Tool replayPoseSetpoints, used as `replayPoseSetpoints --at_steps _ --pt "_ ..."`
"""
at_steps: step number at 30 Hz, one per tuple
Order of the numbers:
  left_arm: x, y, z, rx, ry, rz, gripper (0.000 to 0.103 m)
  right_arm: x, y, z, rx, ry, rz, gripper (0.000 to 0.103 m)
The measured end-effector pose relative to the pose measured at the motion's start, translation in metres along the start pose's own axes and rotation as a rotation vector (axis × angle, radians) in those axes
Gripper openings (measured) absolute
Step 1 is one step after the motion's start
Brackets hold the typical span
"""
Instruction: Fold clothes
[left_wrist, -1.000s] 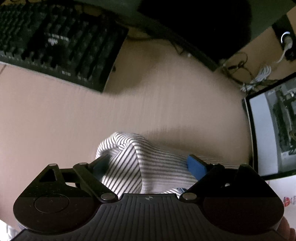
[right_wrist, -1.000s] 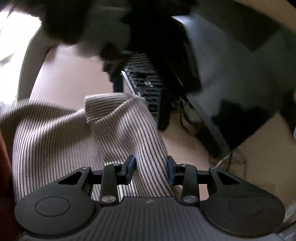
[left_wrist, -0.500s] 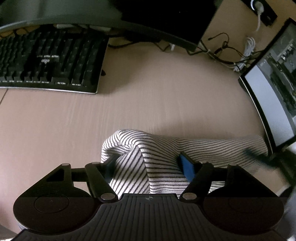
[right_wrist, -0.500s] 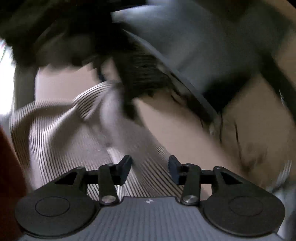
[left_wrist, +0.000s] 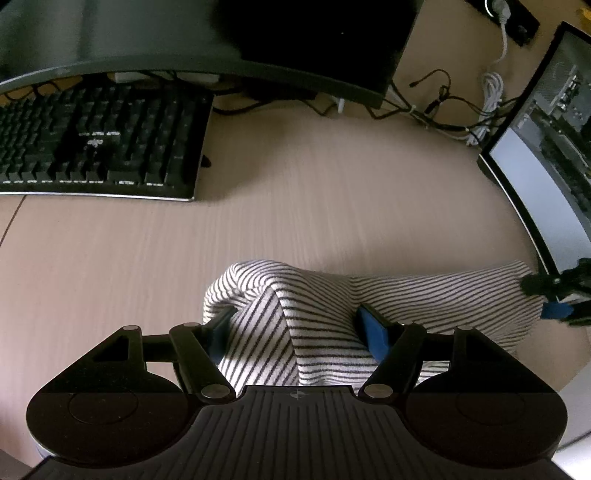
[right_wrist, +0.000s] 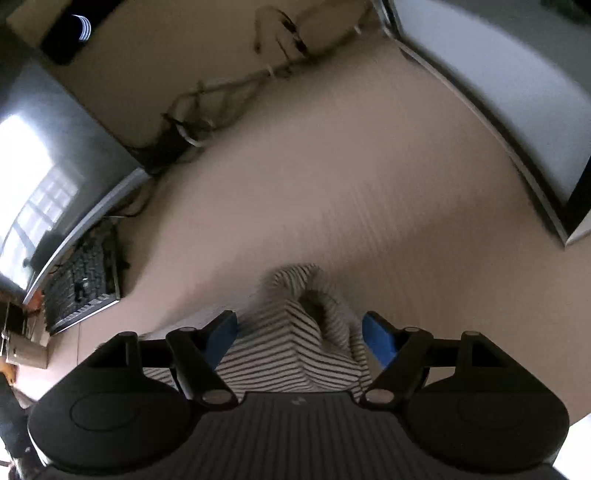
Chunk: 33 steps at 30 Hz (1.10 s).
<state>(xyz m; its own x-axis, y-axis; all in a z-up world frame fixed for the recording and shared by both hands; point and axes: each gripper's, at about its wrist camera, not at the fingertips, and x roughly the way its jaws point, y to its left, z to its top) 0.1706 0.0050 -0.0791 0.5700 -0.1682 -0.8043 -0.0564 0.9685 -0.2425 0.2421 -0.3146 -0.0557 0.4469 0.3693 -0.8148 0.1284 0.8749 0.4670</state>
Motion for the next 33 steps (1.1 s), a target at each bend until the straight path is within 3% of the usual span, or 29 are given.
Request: replayPoseSetpoints --at_steps 3,8,11,16,22,28,33 --pt "0.003 -0.001 0.004 -0.003 0.0 0.007 0.075 0.014 -0.01 0.002 0.028 0.022 0.056 0.075" --pt "0.013 -0.006 0.02 0.017 0.003 0.023 0.071 0.03 -0.007 0.013 -0.009 0.025 0.117 0.049" --pt "0.026 -0.006 0.038 0.007 0.02 0.028 0.066 0.032 -0.002 0.022 -0.083 -0.005 0.129 0.044" --pt "0.047 -0.009 0.072 -0.022 0.017 0.025 0.06 0.043 0.003 0.047 -0.113 -0.049 0.137 0.043" --pt "0.046 -0.031 0.087 0.105 -0.084 0.07 0.058 0.043 0.003 0.068 -0.175 -0.141 0.161 0.042" --pt "0.054 -0.015 0.079 0.08 -0.054 0.102 0.065 0.038 0.007 0.046 -0.308 -0.134 0.135 0.042" --pt "0.023 0.001 0.075 0.006 -0.071 0.073 0.064 0.033 0.013 0.015 -0.374 -0.128 0.112 0.042"
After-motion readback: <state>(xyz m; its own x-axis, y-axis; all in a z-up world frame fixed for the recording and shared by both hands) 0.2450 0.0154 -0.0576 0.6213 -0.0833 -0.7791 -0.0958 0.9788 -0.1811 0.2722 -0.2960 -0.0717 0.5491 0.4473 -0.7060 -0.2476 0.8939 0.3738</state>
